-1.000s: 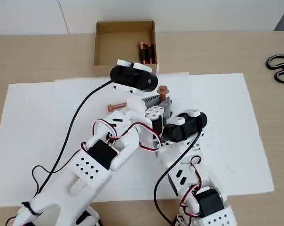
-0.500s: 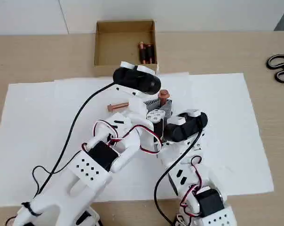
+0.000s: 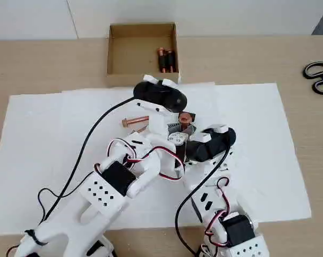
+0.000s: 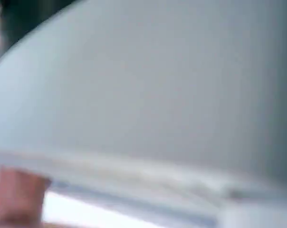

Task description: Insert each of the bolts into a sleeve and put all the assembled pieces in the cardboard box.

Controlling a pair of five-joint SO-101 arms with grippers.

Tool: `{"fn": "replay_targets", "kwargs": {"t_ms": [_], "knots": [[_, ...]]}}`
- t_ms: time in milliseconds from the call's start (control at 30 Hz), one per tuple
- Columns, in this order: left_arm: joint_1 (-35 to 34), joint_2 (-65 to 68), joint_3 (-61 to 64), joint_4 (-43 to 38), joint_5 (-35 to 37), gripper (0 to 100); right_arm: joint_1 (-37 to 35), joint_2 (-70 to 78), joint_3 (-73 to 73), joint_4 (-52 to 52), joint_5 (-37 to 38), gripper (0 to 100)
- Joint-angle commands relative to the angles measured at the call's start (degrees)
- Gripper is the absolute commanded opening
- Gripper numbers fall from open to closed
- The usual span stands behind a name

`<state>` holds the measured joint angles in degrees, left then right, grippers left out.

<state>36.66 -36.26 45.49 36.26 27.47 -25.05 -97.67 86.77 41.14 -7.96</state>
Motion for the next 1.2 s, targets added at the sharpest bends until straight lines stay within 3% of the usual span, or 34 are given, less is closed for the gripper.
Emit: {"fn": "replay_targets", "kwargs": {"t_ms": [0,333,600,933,1167], "knots": [[-0.18,-2.02,-2.95,0.0,-0.26,1,0.22,-0.31,-0.62,-1.45,-0.62,0.2],[-0.88,-2.02,-3.03,0.18,0.0,33,0.22,-0.31,-0.62,-1.45,-0.62,0.2],[-7.65,-2.11,-5.41,0.35,0.0,34,0.57,-0.13,-0.62,-1.36,-0.35,0.2],[-16.97,-2.11,-5.85,4.22,0.09,34,8.13,1.27,-5.19,0.13,2.37,0.2],[-21.1,-2.11,-5.85,9.67,0.09,34,8.66,23.16,-25.58,-1.98,3.34,0.2]]}}
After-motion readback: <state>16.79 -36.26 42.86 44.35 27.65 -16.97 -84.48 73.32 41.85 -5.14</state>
